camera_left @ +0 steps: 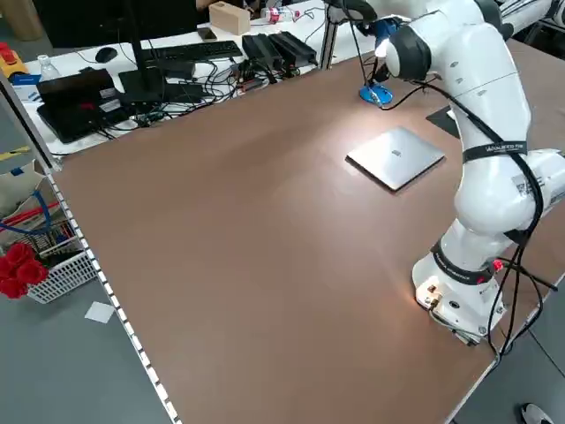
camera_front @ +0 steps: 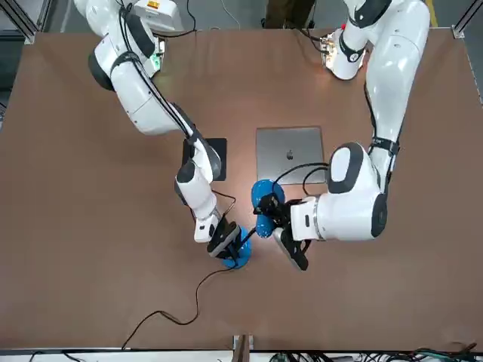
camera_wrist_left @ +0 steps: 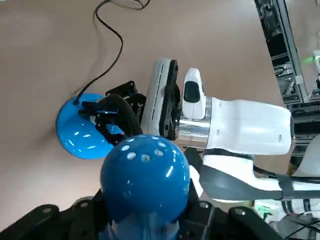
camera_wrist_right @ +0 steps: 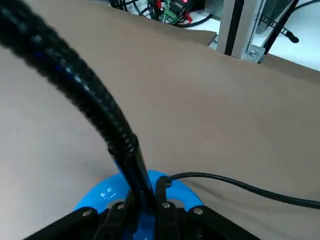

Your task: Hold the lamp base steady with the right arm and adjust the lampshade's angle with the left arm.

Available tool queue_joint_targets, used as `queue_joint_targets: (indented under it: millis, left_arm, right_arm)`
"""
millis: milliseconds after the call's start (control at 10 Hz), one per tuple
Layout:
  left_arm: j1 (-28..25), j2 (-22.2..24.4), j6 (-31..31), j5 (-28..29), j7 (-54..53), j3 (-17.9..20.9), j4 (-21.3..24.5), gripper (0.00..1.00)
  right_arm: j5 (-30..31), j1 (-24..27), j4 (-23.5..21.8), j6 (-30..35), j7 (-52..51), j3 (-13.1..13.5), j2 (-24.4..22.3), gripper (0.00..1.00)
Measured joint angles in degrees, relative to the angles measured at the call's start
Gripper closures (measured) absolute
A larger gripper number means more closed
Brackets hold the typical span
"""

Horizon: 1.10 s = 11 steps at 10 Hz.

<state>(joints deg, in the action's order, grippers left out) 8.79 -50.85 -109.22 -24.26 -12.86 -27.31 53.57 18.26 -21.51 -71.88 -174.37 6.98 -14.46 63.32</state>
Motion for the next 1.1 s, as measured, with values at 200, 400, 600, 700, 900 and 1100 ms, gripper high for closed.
queue_joint_targets:
  millis: [200, 400, 600, 700, 900, 1100]
  left_arm:
    - [0.0, 0.0, 0.1, 0.0, 0.5, 0.0, 0.0, 0.42]
    - [-0.1, 0.0, 0.4, -0.1, 2.3, 0.0, 0.0, 0.42]
    - [-0.1, 0.0, 0.6, -0.2, 3.5, 0.0, -0.1, 0.42]
    - [-0.1, 0.0, 0.7, -0.2, 3.5, 0.0, -0.1, 0.42]
    - [-0.2, 0.0, 1.1, -0.3, 3.6, 0.0, -0.1, 0.4]
    - [-0.8, 0.2, 3.8, -0.4, 4.0, -0.3, -1.1, 0.32]
  right_arm:
    - [0.0, 0.0, 0.0, 0.0, 0.0, 0.0, 0.0, 0.85]
    - [0.0, 0.0, 0.0, 0.0, 0.0, 0.0, 0.0, 0.85]
    - [0.0, 0.0, 0.0, -0.1, -0.1, 0.0, 0.0, 0.85]
    - [0.0, -0.1, 0.0, -0.1, -0.1, 0.0, 0.0, 0.85]
    - [0.0, -0.1, 0.0, -0.1, -0.2, 0.1, 0.0, 0.85]
    - [0.0, -0.1, 0.0, -0.1, 0.1, 0.1, 0.0, 0.85]
